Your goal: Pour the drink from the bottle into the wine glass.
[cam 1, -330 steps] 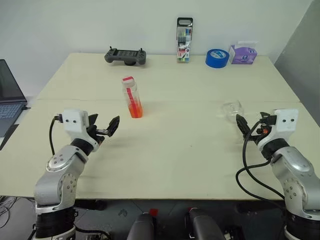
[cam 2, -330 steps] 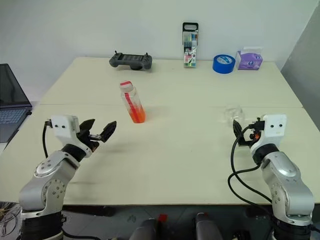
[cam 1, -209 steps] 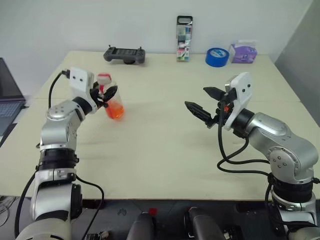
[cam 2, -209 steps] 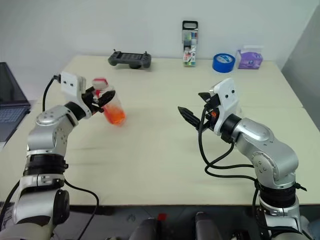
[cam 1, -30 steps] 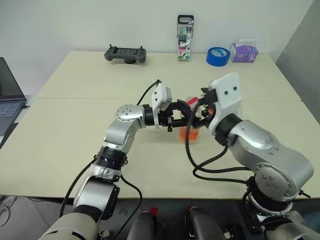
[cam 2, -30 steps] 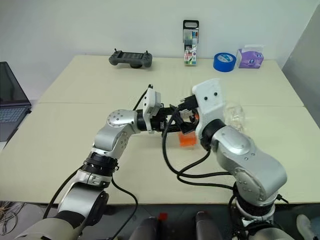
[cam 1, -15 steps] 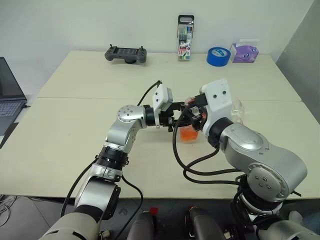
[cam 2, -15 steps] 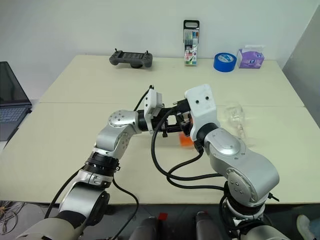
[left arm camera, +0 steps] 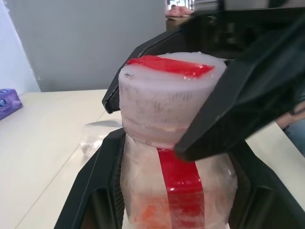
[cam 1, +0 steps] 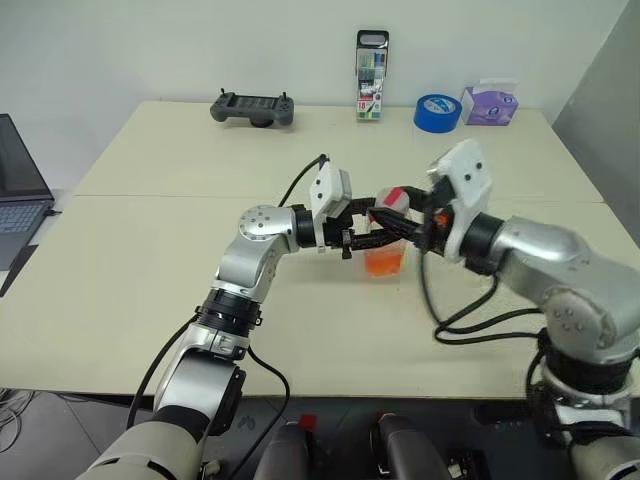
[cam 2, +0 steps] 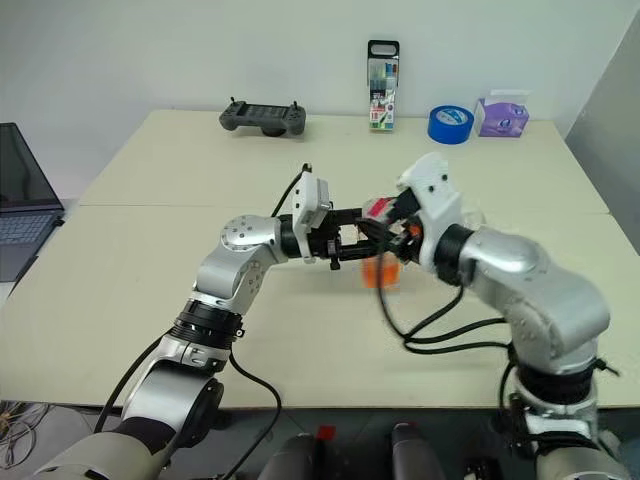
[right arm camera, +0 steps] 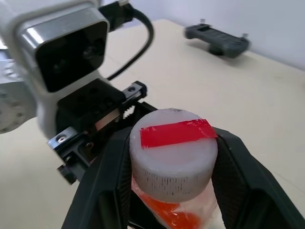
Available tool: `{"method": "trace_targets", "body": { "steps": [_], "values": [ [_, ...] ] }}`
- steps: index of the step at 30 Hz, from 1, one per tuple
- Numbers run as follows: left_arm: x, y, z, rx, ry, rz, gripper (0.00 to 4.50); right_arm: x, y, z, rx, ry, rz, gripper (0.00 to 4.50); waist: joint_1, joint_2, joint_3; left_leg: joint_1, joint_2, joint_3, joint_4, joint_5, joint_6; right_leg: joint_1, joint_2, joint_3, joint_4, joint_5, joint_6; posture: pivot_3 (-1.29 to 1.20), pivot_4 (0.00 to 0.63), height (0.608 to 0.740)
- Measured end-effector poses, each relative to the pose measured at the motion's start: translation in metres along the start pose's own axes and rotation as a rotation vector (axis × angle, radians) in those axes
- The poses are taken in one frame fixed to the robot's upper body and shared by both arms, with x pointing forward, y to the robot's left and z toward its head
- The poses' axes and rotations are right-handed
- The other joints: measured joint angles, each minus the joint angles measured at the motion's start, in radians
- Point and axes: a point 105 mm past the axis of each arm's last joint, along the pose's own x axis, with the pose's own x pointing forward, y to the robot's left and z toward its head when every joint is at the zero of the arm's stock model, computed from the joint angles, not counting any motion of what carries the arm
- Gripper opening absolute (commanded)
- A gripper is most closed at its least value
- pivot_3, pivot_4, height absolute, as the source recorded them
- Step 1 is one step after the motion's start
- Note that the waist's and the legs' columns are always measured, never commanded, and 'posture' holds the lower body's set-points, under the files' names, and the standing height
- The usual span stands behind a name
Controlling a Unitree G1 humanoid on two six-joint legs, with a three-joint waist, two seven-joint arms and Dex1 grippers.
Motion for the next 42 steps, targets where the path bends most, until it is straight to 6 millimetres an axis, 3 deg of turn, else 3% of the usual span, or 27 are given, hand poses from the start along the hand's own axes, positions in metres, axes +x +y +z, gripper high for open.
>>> {"method": "trace_targets", "body": {
  "steps": [3, 7, 19, 20, 24, 29, 34, 42],
  "values": [
    [0.007, -0.008, 0.000, 0.002, 0.003, -0.053, 2.16, -0.011, -0.004, -0.004, -0.028, 0.014, 0.170, 1.91, 0.000, 0.000, 0.000, 0.000, 0.000, 0.000, 0.000, 0.000, 0.000, 0.000, 0.000, 0.000, 0.000, 0.000, 0.000, 0.00, 0.150, 0.740],
    [0.006, -0.008, 0.000, -0.006, 0.009, -0.056, 2.16, -0.008, -0.011, -0.005, -0.062, 0.010, 0.298, 1.91, -0.008, 0.000, 0.000, 0.002, 0.000, 0.002, 0.000, 0.000, 0.000, 0.000, 0.002, 0.002, 0.001, 0.000, 0.000, 0.00, 0.150, 0.740],
    [0.000, -0.005, 0.001, 0.007, 0.018, -0.030, 2.16, 0.001, -0.014, -0.001, -0.115, 0.017, 0.360, 1.91, 0.003, 0.000, 0.000, 0.000, 0.000, 0.000, 0.001, 0.000, 0.000, 0.000, -0.001, 0.001, 0.001, 0.000, 0.000, 0.00, 0.150, 0.740],
    [-0.001, -0.004, 0.002, 0.006, 0.015, -0.025, 2.16, 0.002, -0.014, 0.000, -0.111, 0.016, 0.355, 2.63, 0.003, 0.000, 0.000, 0.000, 0.000, -0.001, 0.001, 0.000, 0.000, -0.001, -0.001, 0.001, 0.001, 0.000, 0.000, 0.00, 0.150, 0.740],
    [-0.007, 0.005, 0.000, -0.017, 0.004, 0.038, 2.16, 0.004, -0.022, 0.016, -0.127, -0.040, 0.258, 3.94, 0.003, 0.000, 0.000, 0.000, 0.000, -0.001, 0.000, 0.000, 0.000, -0.001, -0.001, 0.000, 0.001, 0.000, 0.000, 0.00, 0.150, 0.740],
    [-0.003, 0.007, -0.005, -0.057, -0.015, 0.053, 2.16, 0.007, -0.023, 0.027, -0.167, -0.079, 0.111, 3.99, 0.004, 0.000, 0.000, -0.001, 0.000, -0.002, 0.001, 0.000, 0.000, -0.001, -0.002, 0.001, 0.001, 0.000, 0.000, 0.00, 0.150, 0.740],
    [-0.001, 0.007, -0.009, -0.079, -0.018, 0.054, 2.16, 0.008, -0.010, -0.002, -0.080, -0.016, -0.009, 3.99, 0.003, 0.000, 0.000, -0.001, 0.000, -0.002, 0.001, 0.000, 0.000, -0.001, -0.002, 0.001, 0.001, 0.000, 0.000, 0.00, 0.150, 0.740],
    [0.003, 0.006, -0.009, -0.083, -0.030, 0.047, 2.16, 0.016, -0.006, -0.001, -0.007, -0.033, -0.363, 3.99, 0.002, 0.000, 0.000, -0.001, 0.000, -0.004, 0.000, 0.000, 0.000, -0.001, -0.002, 0.002, 0.002, 0.000, 0.000, 0.00, 0.150, 0.740]
  ]
}}
